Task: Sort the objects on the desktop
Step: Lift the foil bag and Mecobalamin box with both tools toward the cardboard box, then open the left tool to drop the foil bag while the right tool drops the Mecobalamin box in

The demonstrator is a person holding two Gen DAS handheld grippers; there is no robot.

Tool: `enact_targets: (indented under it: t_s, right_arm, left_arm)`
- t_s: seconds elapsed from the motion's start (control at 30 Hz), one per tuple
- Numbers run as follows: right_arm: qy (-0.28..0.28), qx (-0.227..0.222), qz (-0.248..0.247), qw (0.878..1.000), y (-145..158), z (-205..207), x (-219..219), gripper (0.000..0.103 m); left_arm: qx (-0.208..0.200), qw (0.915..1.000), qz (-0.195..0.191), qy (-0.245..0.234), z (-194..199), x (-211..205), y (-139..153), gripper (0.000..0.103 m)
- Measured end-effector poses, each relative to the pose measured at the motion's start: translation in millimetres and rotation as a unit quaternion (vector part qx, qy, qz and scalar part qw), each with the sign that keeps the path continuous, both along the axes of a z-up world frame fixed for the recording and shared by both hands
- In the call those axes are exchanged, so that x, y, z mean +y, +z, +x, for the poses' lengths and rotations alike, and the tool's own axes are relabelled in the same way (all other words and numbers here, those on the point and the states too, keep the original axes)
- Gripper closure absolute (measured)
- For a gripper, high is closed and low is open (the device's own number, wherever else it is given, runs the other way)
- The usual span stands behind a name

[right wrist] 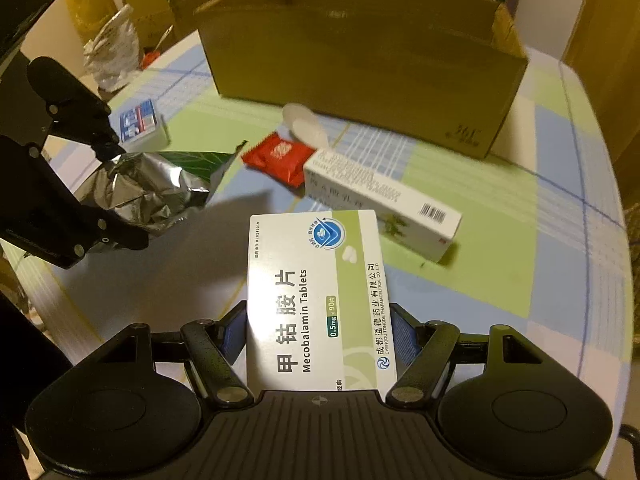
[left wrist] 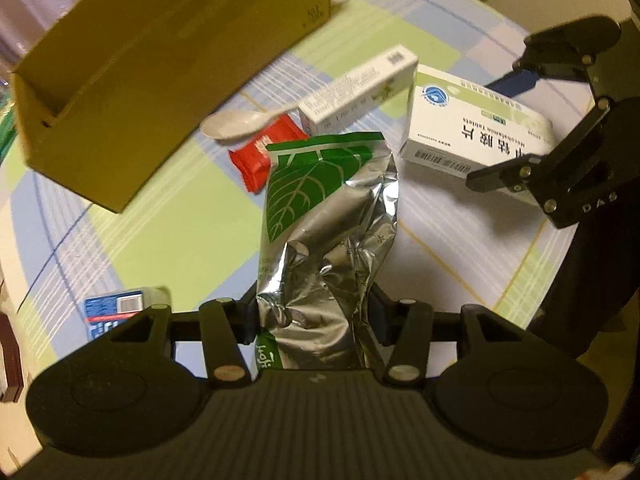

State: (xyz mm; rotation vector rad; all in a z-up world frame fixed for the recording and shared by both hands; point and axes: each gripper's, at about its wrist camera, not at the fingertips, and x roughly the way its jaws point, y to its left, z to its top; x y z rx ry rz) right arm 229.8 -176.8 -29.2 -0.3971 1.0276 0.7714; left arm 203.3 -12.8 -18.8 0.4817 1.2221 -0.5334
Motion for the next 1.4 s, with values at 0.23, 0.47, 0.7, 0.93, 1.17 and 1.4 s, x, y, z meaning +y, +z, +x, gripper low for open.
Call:
enact_targets:
  t_s: [0.23, 0.47, 0.7, 0.93, 1.17, 1.4]
  right_arm:
    - [-0.015, -0.019, 0.017, 1.000, 36, 4, 1, 0.034]
    - [-0.035, -0.039, 0.042, 0.998, 75, 33, 8, 0.034]
    - [-0.056, -0.054, 0.068, 0.995, 112, 90, 29, 0.034]
    - [-0.076, -0.064, 0.077, 0.992, 126, 154, 56, 0.034]
    - [-0.090, -0.071, 0.074, 0.991, 127, 202, 75, 0.034]
    - [-0.114, -0.064, 0.082, 0.988, 122, 237, 83, 0.034]
  left_arm:
    - [-0.025, 0.9989, -0.015, 0.036, 9, 4, 46, 0.056]
    - [-0.060, 0.9937, -0.029, 0.090, 45, 13, 90, 0.056]
    - [-0.087, 0.9861, -0.040, 0.135, 102, 19, 122, 0.056]
    - [-0.099, 0.9771, -0.050, 0.182, 165, 27, 125, 0.056]
    - [-0.101, 0.9681, -0.065, 0.220, 211, 33, 112, 0.056]
    - [-0.108, 0.9613, -0.074, 0.243, 235, 39, 106, 0.056]
